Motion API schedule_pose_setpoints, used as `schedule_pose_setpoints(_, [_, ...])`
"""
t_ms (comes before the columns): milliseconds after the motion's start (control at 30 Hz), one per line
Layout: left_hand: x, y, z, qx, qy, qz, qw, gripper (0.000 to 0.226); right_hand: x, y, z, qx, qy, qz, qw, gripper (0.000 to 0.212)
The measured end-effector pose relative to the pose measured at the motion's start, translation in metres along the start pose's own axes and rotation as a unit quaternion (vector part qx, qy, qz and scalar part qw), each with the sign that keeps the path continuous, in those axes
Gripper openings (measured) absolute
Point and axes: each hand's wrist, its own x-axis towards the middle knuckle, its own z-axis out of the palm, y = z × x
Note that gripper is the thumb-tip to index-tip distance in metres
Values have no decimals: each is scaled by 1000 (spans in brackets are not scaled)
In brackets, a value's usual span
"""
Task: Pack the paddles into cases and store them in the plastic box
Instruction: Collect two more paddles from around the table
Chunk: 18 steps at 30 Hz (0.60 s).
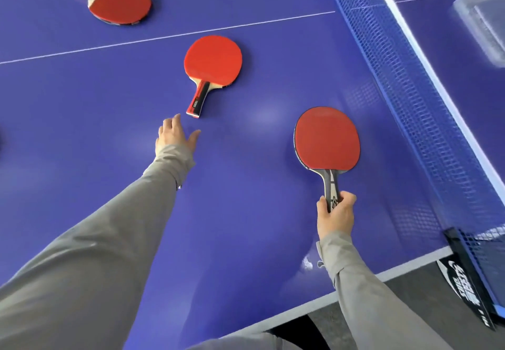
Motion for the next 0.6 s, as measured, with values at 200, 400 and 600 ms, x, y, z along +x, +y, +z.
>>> schedule_pose_setpoints(200, [59, 35, 9, -9, 19, -12, 1000, 64, 7, -11, 11, 15, 25, 8, 1000, 30])
schedule_pose_setpoints(400, [93, 52, 17, -37, 23, -68, 997, 34, 13, -8, 11, 16, 43, 10, 999, 28])
schedule_pose_setpoints(600, [95, 60, 6, -134, -101, -48, 985, 13, 11, -1, 5, 11, 41, 2, 999, 25])
